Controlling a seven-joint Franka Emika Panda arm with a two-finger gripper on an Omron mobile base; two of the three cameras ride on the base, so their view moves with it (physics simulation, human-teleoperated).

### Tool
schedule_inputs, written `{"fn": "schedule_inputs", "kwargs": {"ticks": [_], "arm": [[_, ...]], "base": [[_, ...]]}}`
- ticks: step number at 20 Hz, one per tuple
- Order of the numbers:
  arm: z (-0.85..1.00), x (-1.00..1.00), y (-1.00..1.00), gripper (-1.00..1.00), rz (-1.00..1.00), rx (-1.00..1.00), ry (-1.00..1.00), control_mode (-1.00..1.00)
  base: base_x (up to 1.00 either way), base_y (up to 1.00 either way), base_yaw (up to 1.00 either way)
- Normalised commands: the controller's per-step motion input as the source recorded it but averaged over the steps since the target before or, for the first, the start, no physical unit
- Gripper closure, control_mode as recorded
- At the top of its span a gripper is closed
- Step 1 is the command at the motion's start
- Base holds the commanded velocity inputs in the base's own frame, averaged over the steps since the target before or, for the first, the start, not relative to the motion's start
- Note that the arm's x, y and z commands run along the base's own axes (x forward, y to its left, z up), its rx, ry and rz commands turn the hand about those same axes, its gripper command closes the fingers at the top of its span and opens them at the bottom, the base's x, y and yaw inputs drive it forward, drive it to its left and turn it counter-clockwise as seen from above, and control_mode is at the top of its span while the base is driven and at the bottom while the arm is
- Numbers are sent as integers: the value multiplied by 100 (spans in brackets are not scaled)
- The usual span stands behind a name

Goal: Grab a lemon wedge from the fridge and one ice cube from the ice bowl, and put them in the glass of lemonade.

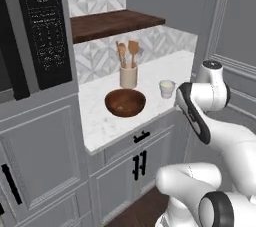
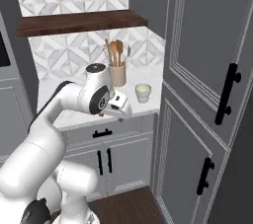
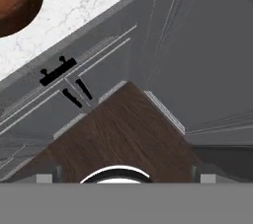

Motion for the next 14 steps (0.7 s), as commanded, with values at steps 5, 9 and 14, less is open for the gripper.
{"fn": "schedule_inputs", "kwargs": {"ticks": [5, 9, 14], "arm": [[0, 0, 0, -100, 0, 0, 0, 100], [0, 0, 0, -100, 0, 0, 0, 100], [0, 0, 0, -100, 0, 0, 0, 100]], "base": [[-93, 10, -58], [-82, -4, -48], [-73, -11, -54]]}}
